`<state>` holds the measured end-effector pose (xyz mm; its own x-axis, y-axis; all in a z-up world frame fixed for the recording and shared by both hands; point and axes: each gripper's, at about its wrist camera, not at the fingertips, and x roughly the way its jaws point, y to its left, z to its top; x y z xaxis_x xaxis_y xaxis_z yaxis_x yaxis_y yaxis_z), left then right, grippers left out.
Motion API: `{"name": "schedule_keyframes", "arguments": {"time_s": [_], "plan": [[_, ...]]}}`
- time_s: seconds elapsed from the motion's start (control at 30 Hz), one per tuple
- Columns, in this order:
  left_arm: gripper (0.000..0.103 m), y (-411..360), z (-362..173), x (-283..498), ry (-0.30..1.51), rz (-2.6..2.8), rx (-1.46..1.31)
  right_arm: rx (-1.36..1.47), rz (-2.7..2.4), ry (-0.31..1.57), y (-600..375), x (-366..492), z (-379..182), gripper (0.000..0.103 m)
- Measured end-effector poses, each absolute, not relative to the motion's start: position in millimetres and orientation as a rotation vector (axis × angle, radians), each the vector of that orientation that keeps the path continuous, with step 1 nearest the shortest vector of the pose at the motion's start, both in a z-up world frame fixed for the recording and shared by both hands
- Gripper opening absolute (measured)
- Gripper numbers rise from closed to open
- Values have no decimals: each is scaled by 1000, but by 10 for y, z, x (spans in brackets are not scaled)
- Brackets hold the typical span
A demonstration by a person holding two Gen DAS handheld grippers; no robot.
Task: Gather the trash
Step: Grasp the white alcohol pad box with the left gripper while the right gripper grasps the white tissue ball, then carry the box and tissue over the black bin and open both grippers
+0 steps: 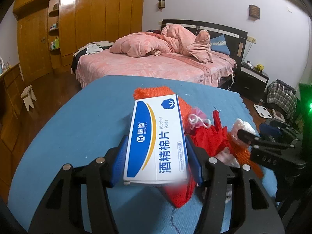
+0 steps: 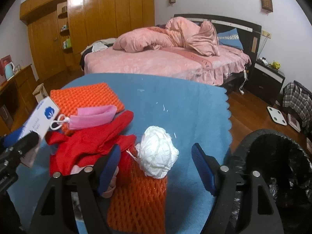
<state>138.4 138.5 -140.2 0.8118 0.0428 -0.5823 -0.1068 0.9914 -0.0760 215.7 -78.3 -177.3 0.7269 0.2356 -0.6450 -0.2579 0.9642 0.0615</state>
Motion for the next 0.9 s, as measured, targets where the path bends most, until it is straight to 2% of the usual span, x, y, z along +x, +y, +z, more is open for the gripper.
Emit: {"name": "schedule_keyframes", "arguments": {"time_s": [0.07,0.17,0.27,0.63,0.9], "plan": [[55,1399,-1413,1389,619,82,-106,-25,285,729,-766,2214,-1834,65],[55,1404,-1398,1413,622,85,-109,-14,325,763,-742,2249,-1902,38],[55,1413,-1370,1417,617,84,-105,15,346,772,-767,2240,-1903,29],[55,1320,-1045,1235,545,70,-107,51,357,634,-1018,1908,-1344,29],[55,890,-854,1148,518,-30,-92,80,294,599,-1447,1573,-1135,29]]}}
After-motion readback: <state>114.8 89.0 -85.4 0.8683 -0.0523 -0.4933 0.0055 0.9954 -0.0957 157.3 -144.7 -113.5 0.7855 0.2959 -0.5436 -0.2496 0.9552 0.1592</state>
